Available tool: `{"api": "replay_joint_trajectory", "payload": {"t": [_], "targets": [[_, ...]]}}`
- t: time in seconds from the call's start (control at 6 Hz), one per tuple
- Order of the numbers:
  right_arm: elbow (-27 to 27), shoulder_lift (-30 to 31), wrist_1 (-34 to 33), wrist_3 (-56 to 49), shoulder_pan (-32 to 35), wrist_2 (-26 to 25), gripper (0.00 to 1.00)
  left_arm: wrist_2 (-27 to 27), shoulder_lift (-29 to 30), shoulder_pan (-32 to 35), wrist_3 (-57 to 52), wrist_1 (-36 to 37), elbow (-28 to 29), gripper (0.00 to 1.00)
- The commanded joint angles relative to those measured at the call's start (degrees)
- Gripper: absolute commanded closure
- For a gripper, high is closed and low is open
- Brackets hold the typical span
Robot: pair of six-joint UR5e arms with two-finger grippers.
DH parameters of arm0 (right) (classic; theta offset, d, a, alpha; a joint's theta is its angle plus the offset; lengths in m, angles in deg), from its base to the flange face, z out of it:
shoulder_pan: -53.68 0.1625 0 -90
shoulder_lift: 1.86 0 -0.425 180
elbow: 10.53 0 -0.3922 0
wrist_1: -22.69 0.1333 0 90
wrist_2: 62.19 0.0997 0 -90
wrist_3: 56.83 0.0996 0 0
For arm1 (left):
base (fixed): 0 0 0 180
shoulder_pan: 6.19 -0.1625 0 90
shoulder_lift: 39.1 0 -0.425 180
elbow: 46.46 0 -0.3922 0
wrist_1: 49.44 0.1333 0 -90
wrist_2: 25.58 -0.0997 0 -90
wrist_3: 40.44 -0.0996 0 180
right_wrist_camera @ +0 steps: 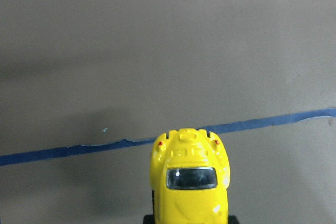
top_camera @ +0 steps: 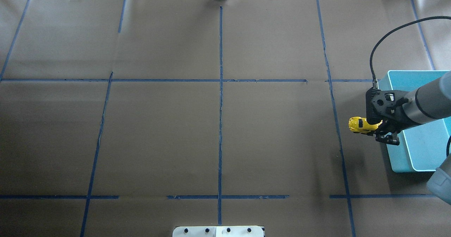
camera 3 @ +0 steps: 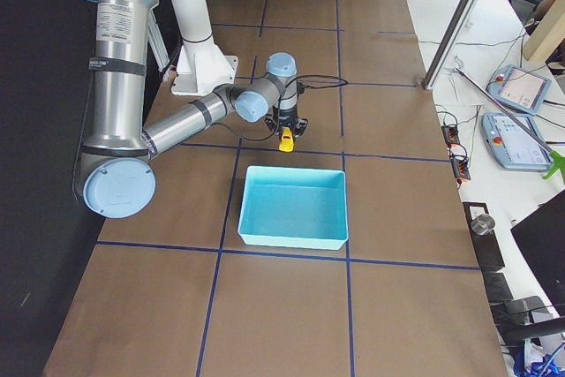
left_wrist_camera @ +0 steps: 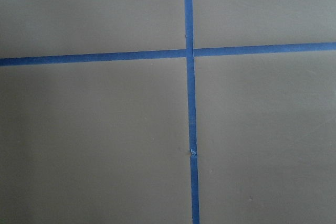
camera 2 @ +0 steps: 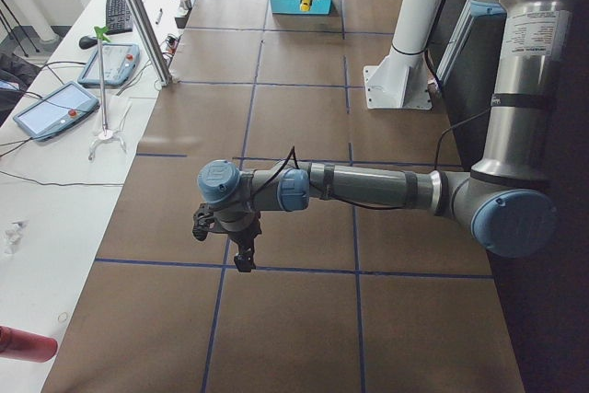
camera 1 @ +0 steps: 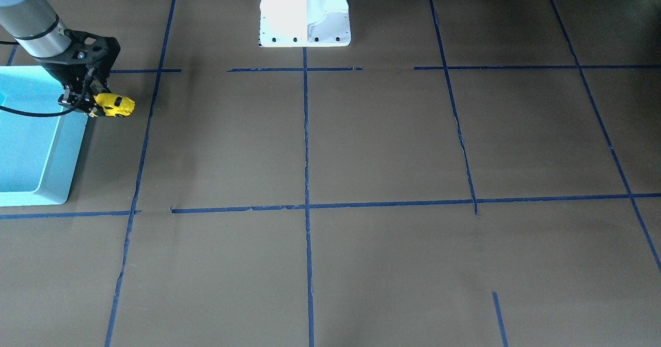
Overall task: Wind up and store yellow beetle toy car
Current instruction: 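Lift the car with the right gripper and lower it into the tray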
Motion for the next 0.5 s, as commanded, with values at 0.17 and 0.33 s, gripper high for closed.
{"api": "replay_joint_trajectory", "payload": {"t": [0.17,0.33], "targets": [[0.21,11.25,-1.36,-23.89,14.02,3.81,1.0,0.0,-0.08,-0.09,-0.34,-0.02,1.07,0.0],[-5.3,10.93,-1.1,-27.54,15.19,3.37,1.0,0.09,0.01,-0.09,-0.34,-0.02,1.08,0.0]]}}
